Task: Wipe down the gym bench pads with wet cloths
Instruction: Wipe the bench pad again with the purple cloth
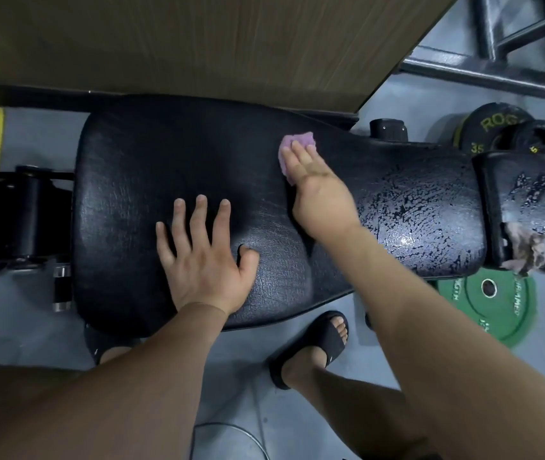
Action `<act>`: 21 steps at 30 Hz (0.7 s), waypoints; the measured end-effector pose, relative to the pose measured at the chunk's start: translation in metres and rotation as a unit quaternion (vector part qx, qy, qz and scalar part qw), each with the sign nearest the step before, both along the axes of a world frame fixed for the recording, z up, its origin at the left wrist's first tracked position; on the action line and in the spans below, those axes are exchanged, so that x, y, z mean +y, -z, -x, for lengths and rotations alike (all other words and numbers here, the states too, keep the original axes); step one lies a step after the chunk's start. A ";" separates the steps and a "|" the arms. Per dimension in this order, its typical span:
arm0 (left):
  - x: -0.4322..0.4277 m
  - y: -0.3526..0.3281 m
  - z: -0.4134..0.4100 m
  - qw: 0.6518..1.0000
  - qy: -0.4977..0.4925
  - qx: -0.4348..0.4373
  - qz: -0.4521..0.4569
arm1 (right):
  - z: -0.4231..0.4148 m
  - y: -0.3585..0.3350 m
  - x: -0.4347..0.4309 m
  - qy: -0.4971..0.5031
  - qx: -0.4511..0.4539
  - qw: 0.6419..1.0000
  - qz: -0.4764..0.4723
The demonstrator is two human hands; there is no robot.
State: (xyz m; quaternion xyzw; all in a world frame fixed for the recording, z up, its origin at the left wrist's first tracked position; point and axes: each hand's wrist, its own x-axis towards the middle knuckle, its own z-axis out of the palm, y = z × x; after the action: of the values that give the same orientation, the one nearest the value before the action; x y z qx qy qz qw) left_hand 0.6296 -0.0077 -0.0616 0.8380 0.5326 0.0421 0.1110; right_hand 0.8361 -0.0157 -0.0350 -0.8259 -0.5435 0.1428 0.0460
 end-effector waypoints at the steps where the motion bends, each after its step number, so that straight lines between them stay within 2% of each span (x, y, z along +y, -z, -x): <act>1: 0.000 0.001 0.000 1.000 0.000 -0.001 0.001 | -0.018 0.001 -0.003 0.013 -0.005 1.000 0.012; 4: 0.000 0.002 0.000 1.000 -0.001 -0.003 0.004 | -0.059 -0.008 -0.011 0.115 -0.016 0.991 0.060; 6: 0.000 0.001 0.000 1.000 -0.003 -0.005 0.007 | -0.050 -0.010 -0.014 0.137 -0.017 0.988 0.064; 10: 0.000 0.000 -0.001 1.000 -0.003 0.002 0.014 | 0.026 -0.007 -0.046 0.017 -0.057 0.996 -0.063; 14: 0.000 0.001 0.000 1.000 -0.003 0.003 0.011 | 0.056 0.006 -0.079 -0.044 -0.002 0.998 -0.044; 16: 0.000 0.000 0.000 1.000 -0.003 0.001 0.009 | 0.029 0.007 -0.071 -0.033 -0.001 0.999 -0.036; 18: 0.000 0.000 -0.001 1.000 -0.004 0.000 0.010 | 0.002 0.000 -0.055 0.026 0.002 0.999 -0.025; 20: -0.001 0.000 -0.001 1.000 -0.005 0.000 0.011 | 0.004 -0.007 -0.048 0.060 -0.008 0.998 -0.035; 21: 0.000 0.001 -0.001 1.000 -0.005 0.000 0.011 | 0.018 -0.006 -0.056 0.044 -0.015 0.997 -0.055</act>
State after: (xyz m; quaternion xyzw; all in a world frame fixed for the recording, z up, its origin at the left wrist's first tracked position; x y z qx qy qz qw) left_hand 0.6305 -0.0080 -0.0622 0.8340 0.5373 0.0373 0.1199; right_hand 0.8181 -0.0714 -0.0293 -0.8475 -0.5139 0.0980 0.0892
